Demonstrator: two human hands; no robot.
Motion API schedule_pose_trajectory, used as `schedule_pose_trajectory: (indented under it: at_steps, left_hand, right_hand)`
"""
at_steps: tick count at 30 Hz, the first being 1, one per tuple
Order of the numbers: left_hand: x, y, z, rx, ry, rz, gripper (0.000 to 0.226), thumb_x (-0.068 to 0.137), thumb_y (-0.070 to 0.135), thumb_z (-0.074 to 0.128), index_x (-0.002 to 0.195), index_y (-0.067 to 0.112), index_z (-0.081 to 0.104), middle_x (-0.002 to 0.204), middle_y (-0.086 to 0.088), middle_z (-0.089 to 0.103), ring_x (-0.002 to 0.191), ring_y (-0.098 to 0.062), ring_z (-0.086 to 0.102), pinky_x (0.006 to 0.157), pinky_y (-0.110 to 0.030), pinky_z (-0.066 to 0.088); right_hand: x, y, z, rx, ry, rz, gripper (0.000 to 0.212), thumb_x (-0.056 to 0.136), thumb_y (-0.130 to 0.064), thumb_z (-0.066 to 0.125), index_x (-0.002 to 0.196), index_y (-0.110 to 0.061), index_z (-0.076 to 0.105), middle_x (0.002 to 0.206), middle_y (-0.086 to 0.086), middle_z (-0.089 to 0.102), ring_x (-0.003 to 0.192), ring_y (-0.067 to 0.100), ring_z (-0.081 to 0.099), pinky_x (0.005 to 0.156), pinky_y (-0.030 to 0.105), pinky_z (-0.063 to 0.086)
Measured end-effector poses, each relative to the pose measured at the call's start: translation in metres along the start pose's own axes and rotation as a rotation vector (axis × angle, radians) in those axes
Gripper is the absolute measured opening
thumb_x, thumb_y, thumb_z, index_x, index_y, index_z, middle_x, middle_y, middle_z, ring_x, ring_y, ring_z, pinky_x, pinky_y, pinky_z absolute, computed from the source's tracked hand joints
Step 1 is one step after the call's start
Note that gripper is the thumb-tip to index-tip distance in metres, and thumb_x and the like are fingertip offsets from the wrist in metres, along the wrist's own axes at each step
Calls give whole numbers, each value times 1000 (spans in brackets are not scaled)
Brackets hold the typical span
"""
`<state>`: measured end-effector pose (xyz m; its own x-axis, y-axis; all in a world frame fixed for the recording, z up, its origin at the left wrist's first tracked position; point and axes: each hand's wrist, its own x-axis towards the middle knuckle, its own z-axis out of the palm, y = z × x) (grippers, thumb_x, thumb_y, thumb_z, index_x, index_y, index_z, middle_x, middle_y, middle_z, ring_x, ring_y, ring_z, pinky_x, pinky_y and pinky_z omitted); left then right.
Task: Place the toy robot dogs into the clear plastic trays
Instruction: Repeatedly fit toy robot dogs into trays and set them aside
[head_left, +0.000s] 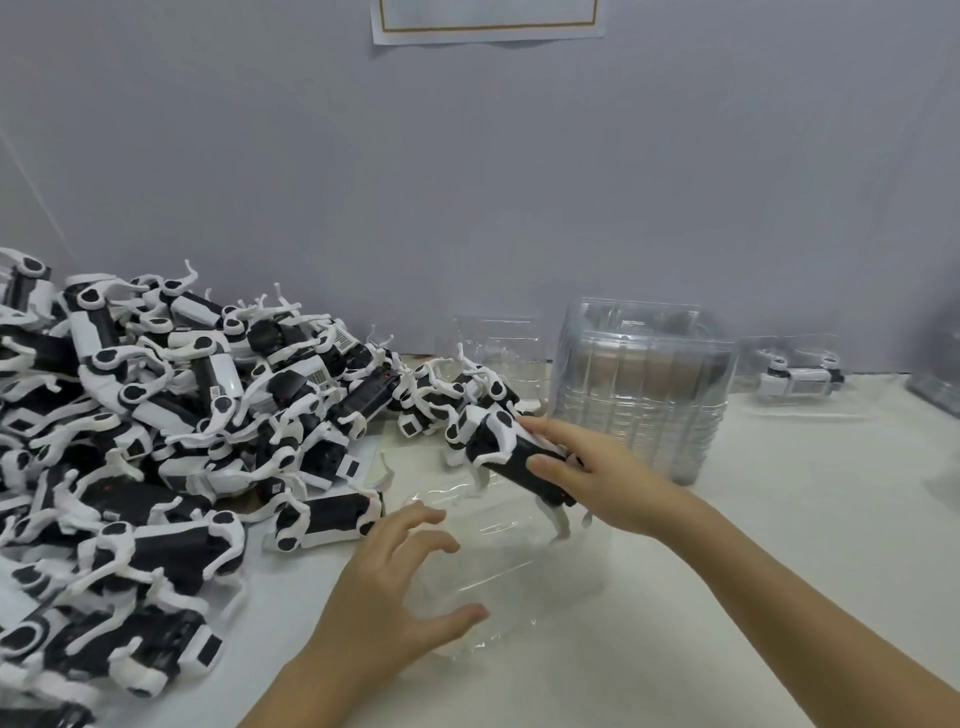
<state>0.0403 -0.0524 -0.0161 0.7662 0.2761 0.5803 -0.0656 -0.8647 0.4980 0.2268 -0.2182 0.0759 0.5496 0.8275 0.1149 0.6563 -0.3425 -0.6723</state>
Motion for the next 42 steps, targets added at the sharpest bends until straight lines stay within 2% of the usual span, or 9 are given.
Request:
schedule_pose_trajectory:
  at_steps: [5, 8, 13, 18, 23, 30, 34, 38, 42]
  left_hand:
    - [7, -4, 10, -287, -36, -221, 108, 44, 60, 87, 130, 61, 23, 152, 26, 12, 143, 4, 16, 107, -20, 27]
    - [12, -10, 12, -508, -119, -388, 123, 38, 62, 90, 137, 56, 18, 152, 26, 18, 141, 7, 21, 113, -20, 25]
    - [10, -19, 16, -594, -178, -385, 125, 44, 59, 91, 140, 60, 12, 153, 22, 23, 138, 15, 21, 104, -2, 23]
    - [10, -19, 17, -649, -193, -359, 111, 50, 57, 90, 133, 71, 18, 146, 43, 21, 140, 16, 13, 113, -19, 17]
    - [11, -21, 17, -635, -231, -384, 111, 53, 61, 88, 139, 65, 17, 145, 42, 22, 140, 16, 11, 116, -28, 16]
    - [14, -17, 25, -646, -267, -369, 109, 56, 59, 86, 139, 65, 16, 146, 42, 15, 142, 15, 3, 117, -33, 11]
    - [27, -3, 25, -787, -163, -466, 105, 49, 50, 84, 132, 70, 23, 154, 32, 10, 139, 17, 9, 112, -30, 15]
    - [43, 6, 28, -944, 35, -785, 111, 54, 54, 86, 146, 44, 27, 158, 7, 23, 143, -13, 24, 104, -33, 24]
    - [54, 4, 40, -914, 11, -953, 94, 76, 45, 77, 152, 21, 26, 143, 4, 41, 129, -17, 40, 95, -29, 27]
  right_hand:
    - [14, -4, 3, -298, -143, -92, 46, 102, -36, 46, 147, -37, 38, 137, -7, 54, 114, 12, 52, 87, 25, 40]
    - [24, -5, -1, -367, -258, -105, 43, 101, -34, 49, 143, -38, 43, 133, -7, 56, 112, 15, 53, 91, 30, 42]
    - [32, -3, -7, -524, -331, -120, 41, 100, -30, 51, 139, -38, 47, 122, -3, 59, 110, 21, 54, 88, 35, 43]
    - [36, -6, 9, -479, -398, -130, 46, 98, -30, 54, 143, -37, 44, 109, -13, 54, 98, 14, 51, 75, 27, 40]
    - [30, 11, 17, -557, -396, -152, 43, 101, -32, 49, 143, -35, 42, 123, 5, 56, 114, 24, 49, 89, 40, 45]
    - [23, 34, 25, -778, -138, -224, 52, 92, -60, 49, 141, -50, 36, 132, -1, 31, 122, 21, 29, 103, 36, 19]
    - [19, 41, 20, -215, -10, 14, 73, 72, -62, 72, 135, -54, 35, 124, -10, 29, 121, 15, 29, 107, 35, 24]
    - [3, 54, 17, 406, 329, 257, 70, 78, -53, 69, 140, -39, 38, 139, 0, 39, 124, 16, 43, 101, 33, 38]
    - [-10, 63, 30, 585, 48, 513, 81, 81, -56, 66, 150, -28, 34, 157, -3, 29, 142, 21, 32, 113, 38, 27]
